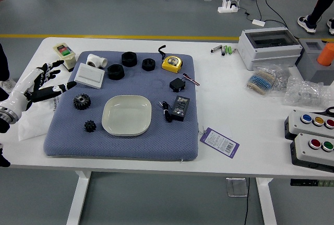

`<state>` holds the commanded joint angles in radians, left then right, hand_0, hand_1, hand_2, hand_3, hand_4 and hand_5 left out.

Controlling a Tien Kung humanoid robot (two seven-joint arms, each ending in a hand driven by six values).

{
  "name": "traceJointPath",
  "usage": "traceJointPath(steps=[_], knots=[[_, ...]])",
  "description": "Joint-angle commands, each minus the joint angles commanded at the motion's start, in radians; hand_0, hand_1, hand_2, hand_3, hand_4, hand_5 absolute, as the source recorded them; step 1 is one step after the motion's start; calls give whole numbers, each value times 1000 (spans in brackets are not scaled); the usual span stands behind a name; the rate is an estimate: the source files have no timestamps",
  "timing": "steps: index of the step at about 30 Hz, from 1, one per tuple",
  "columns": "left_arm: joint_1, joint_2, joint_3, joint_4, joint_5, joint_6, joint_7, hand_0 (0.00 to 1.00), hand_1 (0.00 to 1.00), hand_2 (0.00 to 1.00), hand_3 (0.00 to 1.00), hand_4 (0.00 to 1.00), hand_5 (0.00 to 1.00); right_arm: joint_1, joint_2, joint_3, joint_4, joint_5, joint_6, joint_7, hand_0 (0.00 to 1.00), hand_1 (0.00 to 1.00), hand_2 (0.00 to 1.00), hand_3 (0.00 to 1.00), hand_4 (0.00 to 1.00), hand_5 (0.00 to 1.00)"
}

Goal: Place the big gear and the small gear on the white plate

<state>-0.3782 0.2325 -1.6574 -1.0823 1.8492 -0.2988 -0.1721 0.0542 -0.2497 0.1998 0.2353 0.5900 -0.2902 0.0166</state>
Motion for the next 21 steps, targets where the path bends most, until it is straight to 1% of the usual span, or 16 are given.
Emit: traceJointPath(steps=[2,6,7,9,11,13,15,16,18,19,21], knots=[[-10,5,10,5,43,3,-14,871,895,961,882,978,199,0,0,0,0,0,0,0,669,673,745,574,796,676],[-51,29,68,30,212,7,-59,871,895,961,882,978,199,2,-1,-2,0,-1,0,0,669,673,745,574,796,676],[-62,36,83,39,251,8,-65,814,820,890,859,955,83,3,-1,-2,0,-1,0,0,667,672,745,574,797,677],[-89,49,130,63,342,10,-76,814,820,890,859,955,83,4,-1,-2,0,-1,0,0,667,672,745,574,797,677],[-108,57,161,80,418,12,-80,814,820,890,859,955,83,5,-1,-2,0,0,0,0,667,672,745,574,797,677],[-127,66,194,98,420,15,-84,804,812,883,856,954,87,5,-1,-1,1,0,0,-1,667,673,745,575,797,677],[-133,68,204,102,420,16,-84,804,812,883,856,954,87,6,-1,-1,0,1,0,-1,667,673,745,575,797,677],[-149,74,230,119,420,19,-87,804,812,883,856,954,87,6,-1,-3,0,1,-1,-1,667,673,745,575,797,677],[-171,79,270,146,420,24,-91,804,812,883,856,954,87,6,-1,-4,1,3,-1,-1,667,673,745,575,797,677],[-174,80,275,149,420,25,-92,789,790,850,846,939,77,6,-1,-4,1,3,-1,-1,667,672,745,574,797,677],[-196,80,304,183,420,29,-95,789,790,850,846,939,77,6,-2,-5,1,1,-2,-1,667,672,745,574,797,677]])
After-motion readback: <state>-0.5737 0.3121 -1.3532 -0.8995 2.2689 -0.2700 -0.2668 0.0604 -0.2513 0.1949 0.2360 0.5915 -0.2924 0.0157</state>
